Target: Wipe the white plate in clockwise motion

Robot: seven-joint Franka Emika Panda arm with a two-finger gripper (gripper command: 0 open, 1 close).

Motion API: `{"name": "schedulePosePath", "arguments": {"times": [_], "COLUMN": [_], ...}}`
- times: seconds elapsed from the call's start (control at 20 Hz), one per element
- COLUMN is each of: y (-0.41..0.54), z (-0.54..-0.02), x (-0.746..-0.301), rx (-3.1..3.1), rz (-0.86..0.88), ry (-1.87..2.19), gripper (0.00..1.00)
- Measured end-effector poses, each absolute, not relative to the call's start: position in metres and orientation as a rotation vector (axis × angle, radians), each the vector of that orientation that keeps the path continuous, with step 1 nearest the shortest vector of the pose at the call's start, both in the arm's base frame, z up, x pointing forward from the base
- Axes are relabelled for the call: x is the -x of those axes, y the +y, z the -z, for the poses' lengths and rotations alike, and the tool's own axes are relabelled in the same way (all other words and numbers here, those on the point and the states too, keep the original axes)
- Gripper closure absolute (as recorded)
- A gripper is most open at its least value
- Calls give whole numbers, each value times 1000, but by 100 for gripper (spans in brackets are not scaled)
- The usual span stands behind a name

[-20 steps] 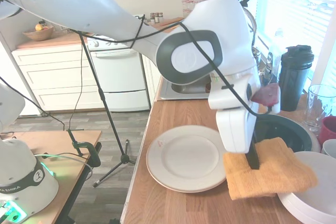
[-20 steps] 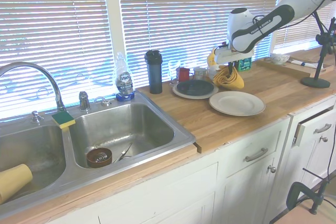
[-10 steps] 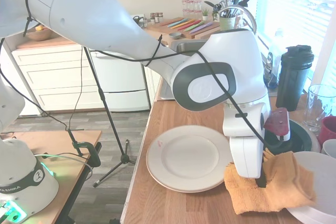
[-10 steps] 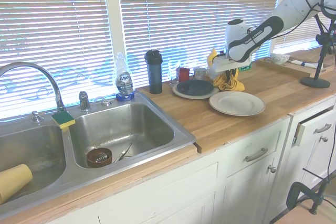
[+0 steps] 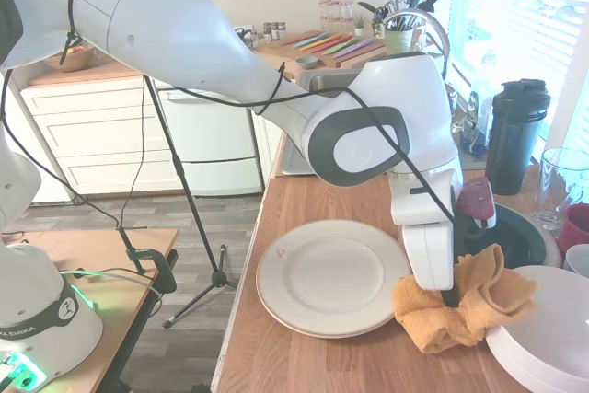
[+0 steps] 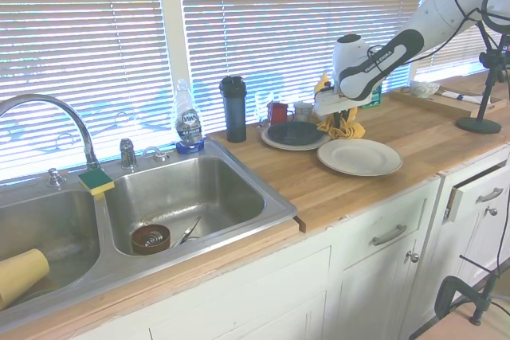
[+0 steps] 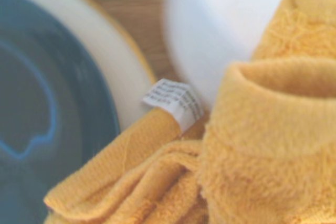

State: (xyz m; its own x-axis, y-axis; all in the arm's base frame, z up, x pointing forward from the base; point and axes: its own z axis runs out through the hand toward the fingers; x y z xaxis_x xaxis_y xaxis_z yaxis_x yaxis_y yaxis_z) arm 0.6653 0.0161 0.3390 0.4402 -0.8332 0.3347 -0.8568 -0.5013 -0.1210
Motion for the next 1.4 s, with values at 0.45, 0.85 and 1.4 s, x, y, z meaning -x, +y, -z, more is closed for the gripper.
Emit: {"name": "schedulePosePath", "arguments": {"times": [0.45,0.85,1.4], "y": [22,29,6], "z": [-338,-341,-329], "x": [-643,-613,-614], "rx": [-2629,-2619,-2581], "rz": [-550,-544,-525], "ry": [-1529,-1534,-1577], "gripper": [100,100,100]}}
